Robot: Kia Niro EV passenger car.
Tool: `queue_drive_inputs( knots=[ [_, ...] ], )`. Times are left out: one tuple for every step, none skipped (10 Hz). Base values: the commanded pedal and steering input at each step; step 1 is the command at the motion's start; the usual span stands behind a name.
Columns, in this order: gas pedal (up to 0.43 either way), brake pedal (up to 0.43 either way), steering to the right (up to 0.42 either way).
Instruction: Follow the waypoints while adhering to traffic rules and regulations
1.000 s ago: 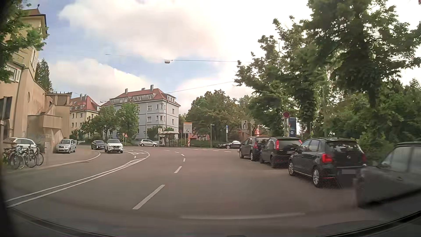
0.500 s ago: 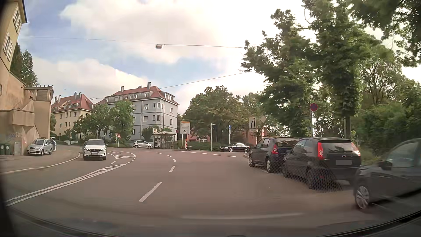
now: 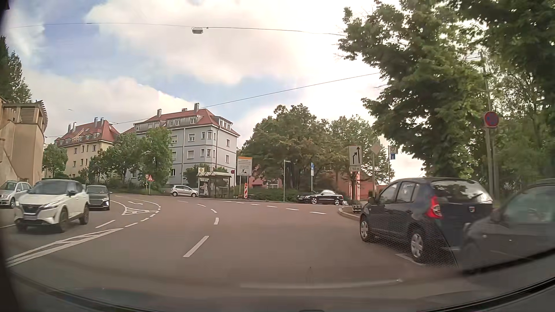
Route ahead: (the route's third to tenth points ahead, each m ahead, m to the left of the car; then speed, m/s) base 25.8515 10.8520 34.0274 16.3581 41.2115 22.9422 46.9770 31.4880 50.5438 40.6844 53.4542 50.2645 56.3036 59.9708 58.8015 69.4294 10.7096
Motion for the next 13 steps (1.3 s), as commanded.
queue_drive_inputs(
  knots=[
    [0.138, 0.0, -0.025],
    [0.138, 0.0, -0.03],
    [0.138, 0.0, -0.036],
    [0.138, 0.0, -0.043],
    [0.138, 0.0, -0.049],
    [0.138, 0.0, -0.05],
    [0.138, 0.0, -0.057],
    [0.138, 0.0, -0.06],
    [0.138, 0.0, -0.063],
    [0.138, 0.0, -0.063],
    [0.138, 0.0, -0.064],
    [0.13, 0.0, -0.068],
    [0.079, 0.0, -0.071]
  ],
)
